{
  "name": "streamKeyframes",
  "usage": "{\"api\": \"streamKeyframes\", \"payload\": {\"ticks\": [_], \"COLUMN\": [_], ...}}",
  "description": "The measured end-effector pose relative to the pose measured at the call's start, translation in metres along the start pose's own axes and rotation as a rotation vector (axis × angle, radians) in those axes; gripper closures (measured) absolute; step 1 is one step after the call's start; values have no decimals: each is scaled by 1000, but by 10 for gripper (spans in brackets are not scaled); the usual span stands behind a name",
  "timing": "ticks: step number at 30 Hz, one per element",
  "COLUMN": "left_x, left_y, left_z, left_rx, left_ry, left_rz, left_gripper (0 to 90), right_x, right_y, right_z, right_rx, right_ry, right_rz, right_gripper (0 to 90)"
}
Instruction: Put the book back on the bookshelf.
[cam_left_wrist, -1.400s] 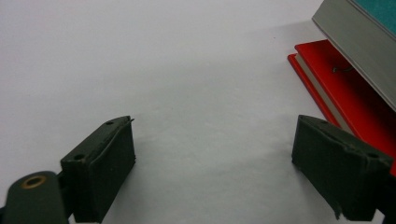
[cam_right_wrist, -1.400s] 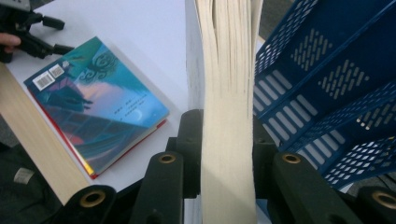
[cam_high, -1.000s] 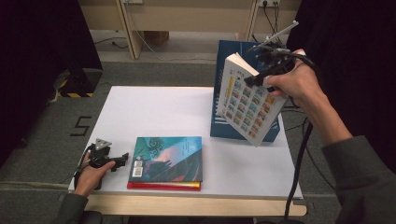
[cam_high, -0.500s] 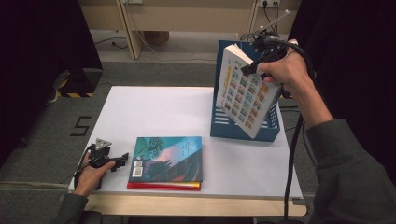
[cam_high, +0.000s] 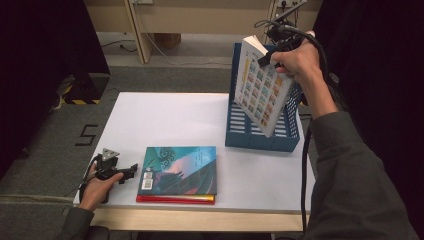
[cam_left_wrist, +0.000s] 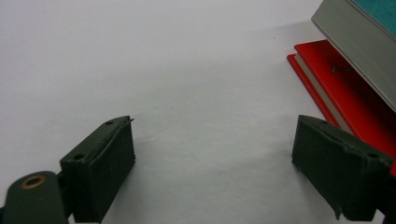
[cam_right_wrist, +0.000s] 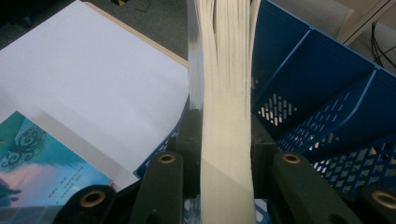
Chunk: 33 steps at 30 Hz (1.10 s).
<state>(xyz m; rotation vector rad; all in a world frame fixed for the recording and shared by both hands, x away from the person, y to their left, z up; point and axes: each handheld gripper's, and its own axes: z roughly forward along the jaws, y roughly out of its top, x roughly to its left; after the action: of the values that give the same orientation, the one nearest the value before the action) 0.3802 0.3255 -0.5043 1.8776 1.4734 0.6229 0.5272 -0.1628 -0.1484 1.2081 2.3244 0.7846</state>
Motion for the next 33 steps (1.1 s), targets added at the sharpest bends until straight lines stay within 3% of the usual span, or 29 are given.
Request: {"api": "streamKeyframes", "payload": {"ticks": [4,16,18,29,33], "left_x": [0,0,0,0,0], "left_y": [0,0,0,0,0], "left_z": [0,0,0,0,0], "left_rx": [-1,-1,-1,-1,-2], "left_ry": [0,-1,-1,-2,-3], "left_rz": [0,0,-1,-1,-1], "left_gripper": [119,119,119,119,119], "right_x": [-2,-16,-19,-31,-33], "right_y": [8,16,16,14,13], "right_z": [7,19,21,38,42], "right_rx": [-3,-94,-112,-152,-159], "right_ry": [-5,57,56,24,19], "right_rz": [18,183,233,391,418], "right_gripper": [735,734,733,731,731]}}
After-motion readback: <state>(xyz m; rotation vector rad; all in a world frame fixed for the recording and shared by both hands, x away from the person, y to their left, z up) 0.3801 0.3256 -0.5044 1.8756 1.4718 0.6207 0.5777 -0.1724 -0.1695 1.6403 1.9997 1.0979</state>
